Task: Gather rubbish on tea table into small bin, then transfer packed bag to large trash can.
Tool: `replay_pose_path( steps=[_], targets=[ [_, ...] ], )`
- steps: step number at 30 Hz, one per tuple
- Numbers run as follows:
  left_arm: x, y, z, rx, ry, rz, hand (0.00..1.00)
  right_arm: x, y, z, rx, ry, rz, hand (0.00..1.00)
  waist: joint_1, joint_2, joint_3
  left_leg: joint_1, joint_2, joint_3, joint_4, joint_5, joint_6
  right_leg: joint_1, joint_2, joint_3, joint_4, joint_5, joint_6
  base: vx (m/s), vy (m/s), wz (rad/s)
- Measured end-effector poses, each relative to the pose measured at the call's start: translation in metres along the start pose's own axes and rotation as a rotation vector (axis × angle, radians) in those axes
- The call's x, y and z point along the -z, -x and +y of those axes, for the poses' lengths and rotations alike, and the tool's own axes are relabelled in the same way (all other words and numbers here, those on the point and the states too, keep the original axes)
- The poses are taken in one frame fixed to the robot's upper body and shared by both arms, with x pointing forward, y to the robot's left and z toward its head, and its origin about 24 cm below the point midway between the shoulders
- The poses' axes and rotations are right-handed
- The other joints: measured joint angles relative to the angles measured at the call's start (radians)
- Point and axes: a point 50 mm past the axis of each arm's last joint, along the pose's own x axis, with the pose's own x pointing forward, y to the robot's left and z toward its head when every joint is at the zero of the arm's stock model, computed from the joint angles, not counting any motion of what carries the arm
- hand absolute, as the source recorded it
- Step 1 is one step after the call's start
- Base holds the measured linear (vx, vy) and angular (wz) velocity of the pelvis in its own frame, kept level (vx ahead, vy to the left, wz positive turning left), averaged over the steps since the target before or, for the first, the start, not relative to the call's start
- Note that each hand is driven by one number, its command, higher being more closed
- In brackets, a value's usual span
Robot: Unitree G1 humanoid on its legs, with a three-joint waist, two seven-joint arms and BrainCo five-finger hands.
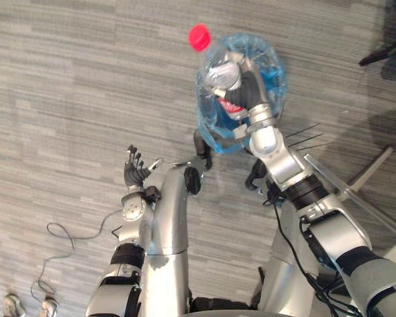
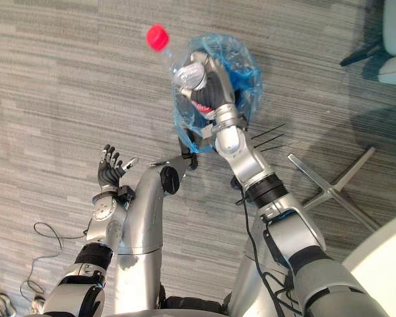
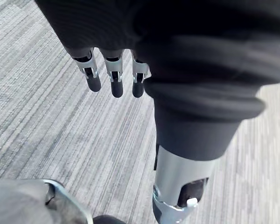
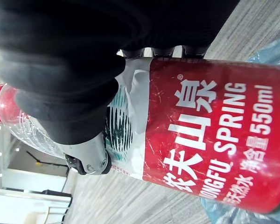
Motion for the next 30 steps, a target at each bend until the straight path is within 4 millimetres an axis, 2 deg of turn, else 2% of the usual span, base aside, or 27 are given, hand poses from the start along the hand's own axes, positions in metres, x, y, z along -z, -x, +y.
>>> replay_pose_path(
  steps=[1, 2, 7, 13, 16, 17, 22, 26, 30],
  targets=[
    [0.0, 0.0, 0.001, -0.003, 0.001, -0.001, 0.0, 0.001, -0.002, 0.0, 0.0, 0.004, 0.008, 1.0, 0.001, 0.0, 0.0, -0.005, 0.0, 0.0, 0.001, 0.0, 0.0, -0.005, 0.0, 0.0, 0.001, 0.0, 0.0, -0.07, 0.023, -0.01],
    [0.0, 0.0, 0.002, -0.006, 0.002, 0.0, 0.0, 0.006, -0.003, -0.002, 0.002, 0.005, 0.033, 0.0, 0.002, 0.0, 0.0, -0.013, 0.001, 0.0, 0.006, 0.0, 0.0, -0.013, -0.001, 0.001, 0.007, 0.0, -0.003, -0.05, 0.018, 0.0],
    [0.0, 0.0, 0.005, -0.013, -0.006, -0.001, 0.0, 0.027, 0.0, -0.008, 0.008, 0.033, 0.129, 0.0, -0.003, -0.001, -0.001, -0.019, 0.005, -0.004, 0.019, -0.001, 0.002, -0.019, 0.001, 0.0, 0.018, -0.006, -0.007, -0.06, 0.027, -0.01],
    [-0.002, -0.001, 0.01, -0.023, -0.018, -0.007, 0.0, 0.036, 0.009, -0.008, 0.002, 0.049, 0.16, 0.0, -0.014, -0.011, -0.006, -0.019, 0.012, -0.006, 0.024, -0.001, 0.002, -0.02, 0.006, -0.001, 0.023, -0.008, -0.01, -0.08, 0.02, -0.02],
    [-0.004, -0.001, 0.018, -0.037, -0.038, -0.012, 0.0, 0.032, 0.022, -0.003, -0.005, 0.05, 0.125, 0.0, -0.027, -0.022, -0.012, -0.018, 0.026, -0.005, 0.032, -0.002, 0.003, -0.016, 0.018, -0.001, 0.021, -0.006, -0.012, -0.09, 0.018, -0.12],
    [-0.005, 0.0, 0.02, -0.04, -0.043, -0.016, 0.0, 0.032, 0.031, 0.0, -0.009, 0.07, 0.114, 0.0, -0.028, -0.034, -0.019, -0.016, 0.03, -0.005, 0.032, -0.002, 0.003, -0.015, 0.022, -0.001, 0.018, -0.006, -0.013, -0.07, 0.015, -0.12],
    [-0.006, 0.0, 0.018, -0.013, -0.079, -0.025, 0.0, 0.051, 0.07, 0.016, -0.105, 0.192, 0.143, 0.0, -0.033, -0.077, -0.043, 0.031, 0.046, -0.003, 0.011, -0.002, 0.003, 0.033, 0.044, -0.006, -0.018, 0.001, -0.015, -0.07, 0.016, -0.11],
    [-0.002, 0.003, 0.016, -0.006, -0.085, -0.015, 0.0, 0.061, 0.092, 0.03, -0.224, 0.283, 0.152, 0.0, -0.038, -0.087, -0.051, 0.061, 0.056, 0.01, -0.021, -0.001, 0.002, 0.059, 0.054, -0.007, -0.057, 0.018, -0.017, -0.06, 0.023, -0.1],
    [-0.001, 0.004, 0.018, -0.008, -0.094, -0.012, 0.0, 0.08, 0.112, 0.056, -0.396, 0.364, 0.221, 0.0, -0.049, -0.09, -0.053, 0.064, 0.056, 0.017, -0.043, 0.003, -0.005, 0.059, 0.055, -0.01, -0.077, 0.025, -0.015, -0.04, 0.022, 0.01]
  ],
)
